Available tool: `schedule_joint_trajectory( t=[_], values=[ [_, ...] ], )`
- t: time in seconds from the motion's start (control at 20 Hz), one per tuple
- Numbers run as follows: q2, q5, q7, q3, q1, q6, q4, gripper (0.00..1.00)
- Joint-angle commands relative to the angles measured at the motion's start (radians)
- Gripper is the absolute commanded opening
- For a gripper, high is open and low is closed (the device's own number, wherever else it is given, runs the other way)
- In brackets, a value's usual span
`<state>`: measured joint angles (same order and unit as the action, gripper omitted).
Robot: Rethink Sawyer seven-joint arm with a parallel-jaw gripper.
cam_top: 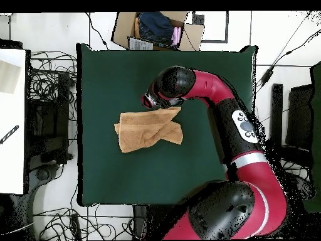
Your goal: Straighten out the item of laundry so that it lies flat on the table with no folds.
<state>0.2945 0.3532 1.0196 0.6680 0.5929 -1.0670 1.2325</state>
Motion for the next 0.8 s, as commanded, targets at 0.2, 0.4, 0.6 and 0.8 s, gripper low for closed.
schedule_joint_trajectory(
  t=[0.2,0.4,0.6,0.8],
  values=[
    [-0.005,0.067,-0.063,-0.062,-0.011,-0.065,-0.004,1.0],
    [-0.003,0.067,-0.063,-0.063,-0.003,-0.061,0.009,1.0],
    [-0.019,0.07,-0.062,-0.067,-0.014,-0.072,-0.015,1.0],
    [-0.042,0.07,-0.065,-0.066,-0.032,-0.1,-0.06,1.0]
  ],
)
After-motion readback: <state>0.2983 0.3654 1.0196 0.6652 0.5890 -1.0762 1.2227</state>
